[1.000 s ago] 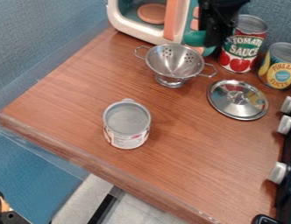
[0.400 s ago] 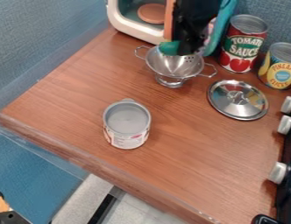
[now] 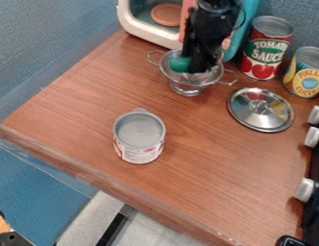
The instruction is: TAKE THE GREEN OBJECT AND PUT IT INSIDE THE SILVER BASKET
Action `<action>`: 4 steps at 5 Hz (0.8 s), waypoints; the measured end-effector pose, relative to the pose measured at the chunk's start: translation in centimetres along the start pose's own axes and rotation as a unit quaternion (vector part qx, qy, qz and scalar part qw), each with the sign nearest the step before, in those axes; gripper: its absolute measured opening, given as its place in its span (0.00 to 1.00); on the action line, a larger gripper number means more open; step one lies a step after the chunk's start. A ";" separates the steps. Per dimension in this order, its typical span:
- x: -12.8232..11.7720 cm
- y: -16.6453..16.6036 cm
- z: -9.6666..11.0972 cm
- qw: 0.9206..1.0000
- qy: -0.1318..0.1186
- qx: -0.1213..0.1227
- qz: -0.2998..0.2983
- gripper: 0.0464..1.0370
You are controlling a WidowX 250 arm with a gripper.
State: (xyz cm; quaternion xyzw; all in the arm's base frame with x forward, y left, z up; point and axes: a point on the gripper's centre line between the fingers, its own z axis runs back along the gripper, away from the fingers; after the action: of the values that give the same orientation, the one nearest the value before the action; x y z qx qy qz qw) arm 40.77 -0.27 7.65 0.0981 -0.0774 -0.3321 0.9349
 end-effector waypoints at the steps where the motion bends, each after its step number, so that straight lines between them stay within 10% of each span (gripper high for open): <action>1: -0.2 0.1 0.0 1.000 0.001 -0.003 0.017 0.44; 3: 0.0 0.0 0.3 1.000 -0.003 -0.015 0.008 0.96; 4: 0.1 0.2 1.6 1.000 -0.015 -0.011 0.006 0.96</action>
State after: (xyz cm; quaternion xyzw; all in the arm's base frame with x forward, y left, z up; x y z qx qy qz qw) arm 40.64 -0.35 9.24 0.0825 -0.0879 -0.3292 0.9365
